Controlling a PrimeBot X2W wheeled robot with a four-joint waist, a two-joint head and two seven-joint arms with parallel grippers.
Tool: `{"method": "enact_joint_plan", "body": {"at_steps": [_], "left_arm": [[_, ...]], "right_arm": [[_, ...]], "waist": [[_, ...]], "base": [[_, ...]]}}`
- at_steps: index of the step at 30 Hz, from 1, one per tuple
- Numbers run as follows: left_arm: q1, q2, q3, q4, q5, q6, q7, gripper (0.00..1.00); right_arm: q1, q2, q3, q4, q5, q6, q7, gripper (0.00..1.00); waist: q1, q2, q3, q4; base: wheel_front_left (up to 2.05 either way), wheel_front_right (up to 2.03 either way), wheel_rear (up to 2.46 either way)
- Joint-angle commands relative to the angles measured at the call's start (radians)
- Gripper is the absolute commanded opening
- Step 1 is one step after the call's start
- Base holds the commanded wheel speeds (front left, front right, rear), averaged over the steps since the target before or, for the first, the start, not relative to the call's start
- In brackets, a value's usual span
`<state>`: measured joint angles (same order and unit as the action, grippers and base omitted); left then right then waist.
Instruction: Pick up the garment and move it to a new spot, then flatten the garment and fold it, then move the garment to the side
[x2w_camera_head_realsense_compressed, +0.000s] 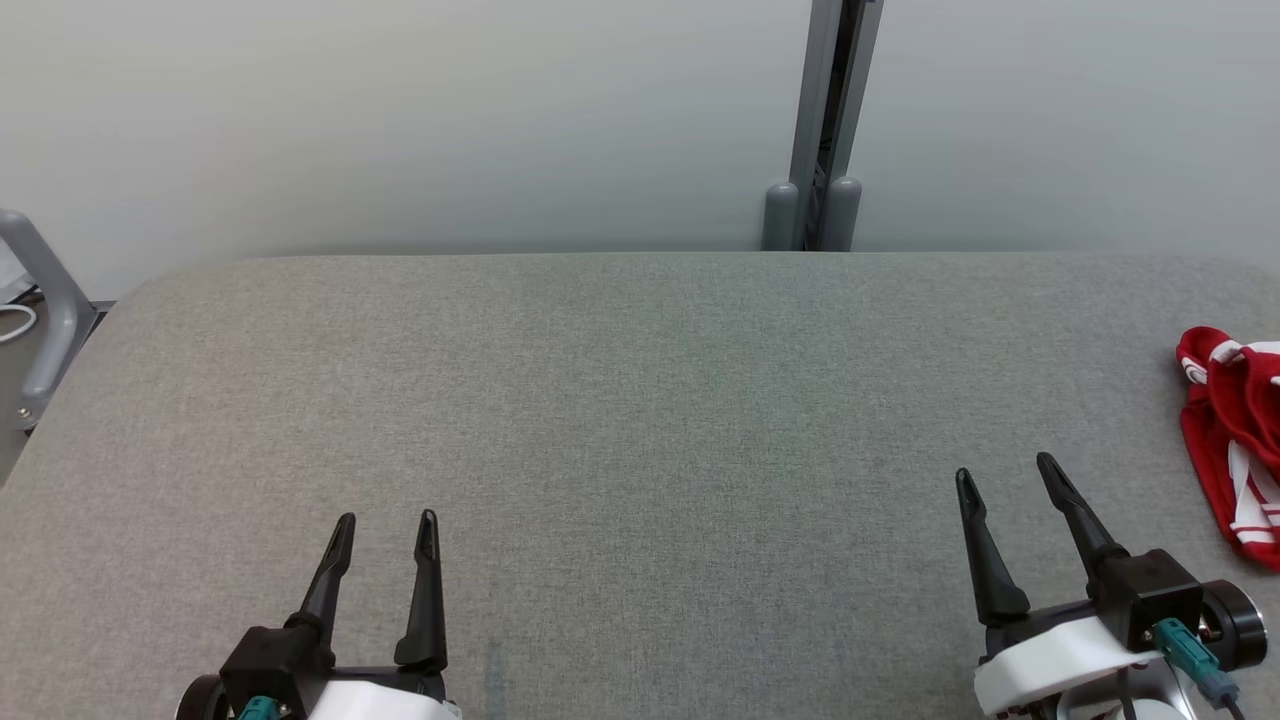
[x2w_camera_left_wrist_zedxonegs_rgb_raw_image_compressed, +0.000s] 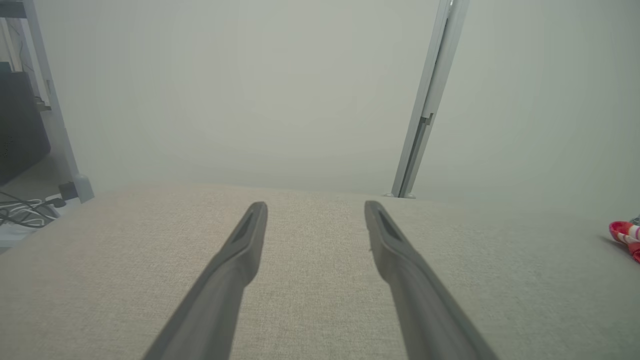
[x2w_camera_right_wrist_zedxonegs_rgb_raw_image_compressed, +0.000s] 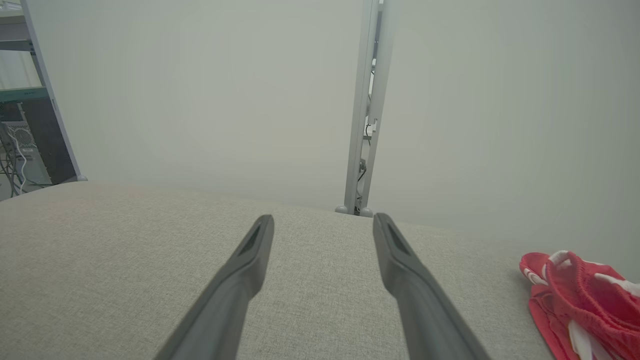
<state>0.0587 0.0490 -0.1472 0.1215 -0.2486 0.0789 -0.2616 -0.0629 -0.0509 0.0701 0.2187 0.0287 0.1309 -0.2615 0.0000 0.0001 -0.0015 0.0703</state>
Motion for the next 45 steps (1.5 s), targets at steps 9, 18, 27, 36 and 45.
{"method": "enact_joint_plan", "body": {"at_steps": [9, 18, 27, 36, 45], "left_arm": [[0.009, 0.004, 0.016, 0.009, -0.052, -0.032, -0.003, 1.00], [0.017, 0.004, 0.029, 0.007, -0.109, -0.057, -0.003, 1.00], [0.015, 0.004, 0.037, 0.021, -0.139, -0.077, -0.003, 1.00], [0.014, 0.004, 0.041, 0.021, -0.141, -0.093, -0.003, 1.00], [0.020, -0.004, 0.029, 0.064, -0.212, -0.096, 0.018, 0.00]], "right_arm": [[-0.010, -0.002, -0.001, -0.011, 0.003, 0.000, -0.006, 1.00], [-0.004, -0.002, -0.004, -0.031, 0.008, 0.000, -0.006, 1.00], [-0.001, -0.002, 0.000, -0.032, 0.013, 0.000, -0.005, 1.00], [-0.001, -0.002, 0.003, -0.028, 0.009, 0.000, -0.006, 1.00], [0.018, 0.011, -0.024, 0.017, 0.104, 0.000, 0.038, 0.00]], "waist": [[0.0000, -0.0001, 0.000, -0.010], [0.0000, -0.0001, -0.004, -0.010], [0.0000, -0.0001, -0.006, -0.008], [0.0000, -0.0001, -0.006, -0.007], [0.0000, -0.0001, -0.006, -0.010]], "base": [[0.00, 0.00, 0.00], [0.00, 0.00, 0.00], [0.00, 0.00, 0.00], [0.00, 0.00, 0.00], [0.00, 0.00, 0.00]]}}
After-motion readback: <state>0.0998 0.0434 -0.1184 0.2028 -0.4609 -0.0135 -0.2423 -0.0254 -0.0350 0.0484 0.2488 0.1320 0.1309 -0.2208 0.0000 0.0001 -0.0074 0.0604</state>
